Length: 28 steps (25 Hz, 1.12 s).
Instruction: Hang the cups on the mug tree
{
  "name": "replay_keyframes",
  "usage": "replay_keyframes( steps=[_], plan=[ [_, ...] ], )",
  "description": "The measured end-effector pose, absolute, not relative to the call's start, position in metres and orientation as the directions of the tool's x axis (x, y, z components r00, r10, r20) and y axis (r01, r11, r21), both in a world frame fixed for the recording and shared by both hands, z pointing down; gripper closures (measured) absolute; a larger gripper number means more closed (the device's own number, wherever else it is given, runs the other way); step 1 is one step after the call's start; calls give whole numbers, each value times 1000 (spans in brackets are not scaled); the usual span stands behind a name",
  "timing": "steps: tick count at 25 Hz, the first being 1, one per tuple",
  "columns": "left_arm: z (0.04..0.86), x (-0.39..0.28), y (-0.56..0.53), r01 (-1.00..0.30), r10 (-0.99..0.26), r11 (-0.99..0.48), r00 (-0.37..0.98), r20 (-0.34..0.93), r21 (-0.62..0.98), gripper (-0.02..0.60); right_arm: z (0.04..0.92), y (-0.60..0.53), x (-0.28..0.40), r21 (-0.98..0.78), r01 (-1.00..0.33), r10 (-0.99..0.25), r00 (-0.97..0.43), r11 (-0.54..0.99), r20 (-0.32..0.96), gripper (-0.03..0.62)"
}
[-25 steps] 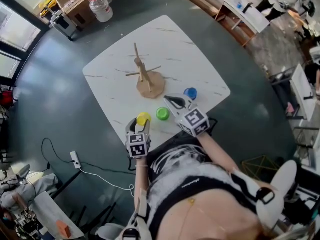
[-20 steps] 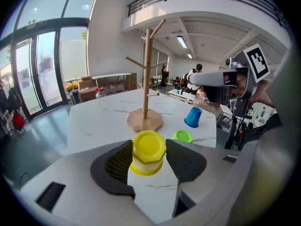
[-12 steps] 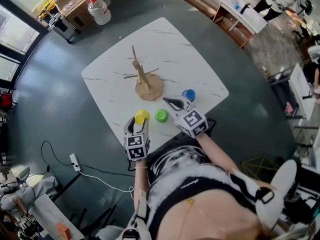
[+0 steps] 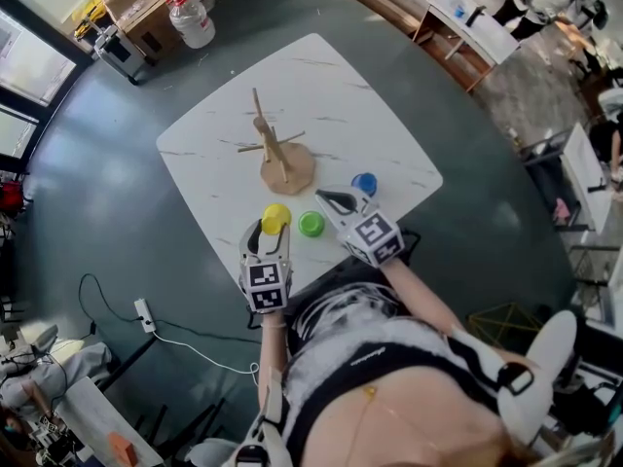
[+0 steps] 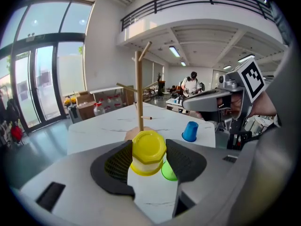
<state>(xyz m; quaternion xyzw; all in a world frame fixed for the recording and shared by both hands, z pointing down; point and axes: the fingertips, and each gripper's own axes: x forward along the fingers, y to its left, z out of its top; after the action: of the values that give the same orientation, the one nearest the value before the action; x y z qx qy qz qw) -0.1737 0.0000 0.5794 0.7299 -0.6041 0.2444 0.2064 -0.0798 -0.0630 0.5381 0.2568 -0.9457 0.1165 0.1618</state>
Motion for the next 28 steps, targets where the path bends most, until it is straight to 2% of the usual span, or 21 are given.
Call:
replay_keyframes(
  steps=[28],
  plan=[
    [514,-163,-39,-983,-872,-182,149,465,-26,347,533,-73,-70,-147,-520,-439,-817,841,374,591]
  ],
)
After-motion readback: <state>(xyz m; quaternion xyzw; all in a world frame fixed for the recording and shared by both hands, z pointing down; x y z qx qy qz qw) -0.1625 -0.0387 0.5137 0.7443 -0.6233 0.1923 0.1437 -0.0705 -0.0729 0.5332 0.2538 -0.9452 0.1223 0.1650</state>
